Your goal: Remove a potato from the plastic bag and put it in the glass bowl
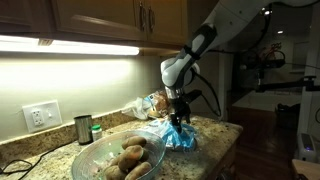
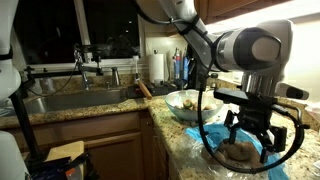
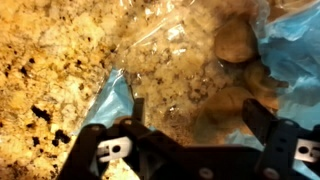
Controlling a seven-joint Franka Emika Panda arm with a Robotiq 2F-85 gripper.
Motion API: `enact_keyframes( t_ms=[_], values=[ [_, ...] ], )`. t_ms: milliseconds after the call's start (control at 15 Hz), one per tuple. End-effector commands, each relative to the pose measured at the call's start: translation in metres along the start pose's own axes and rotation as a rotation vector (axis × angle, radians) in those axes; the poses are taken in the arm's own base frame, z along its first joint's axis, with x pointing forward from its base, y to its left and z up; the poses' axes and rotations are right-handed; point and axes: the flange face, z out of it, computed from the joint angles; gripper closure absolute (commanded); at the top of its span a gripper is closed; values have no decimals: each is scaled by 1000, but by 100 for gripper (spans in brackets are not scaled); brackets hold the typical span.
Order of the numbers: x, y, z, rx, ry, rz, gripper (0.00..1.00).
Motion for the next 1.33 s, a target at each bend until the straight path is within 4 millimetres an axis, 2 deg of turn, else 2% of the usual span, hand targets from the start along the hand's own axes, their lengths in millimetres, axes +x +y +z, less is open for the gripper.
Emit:
enact_keyframes(
  t_ms=[0,600,1067,1267],
  values=[
    [4,1,2,12,16,14,0],
    [13,6,-6,38,77,34,0],
    [21,3,9,47,77,34,0],
    [25,2,9,52,81,33,0]
  ],
)
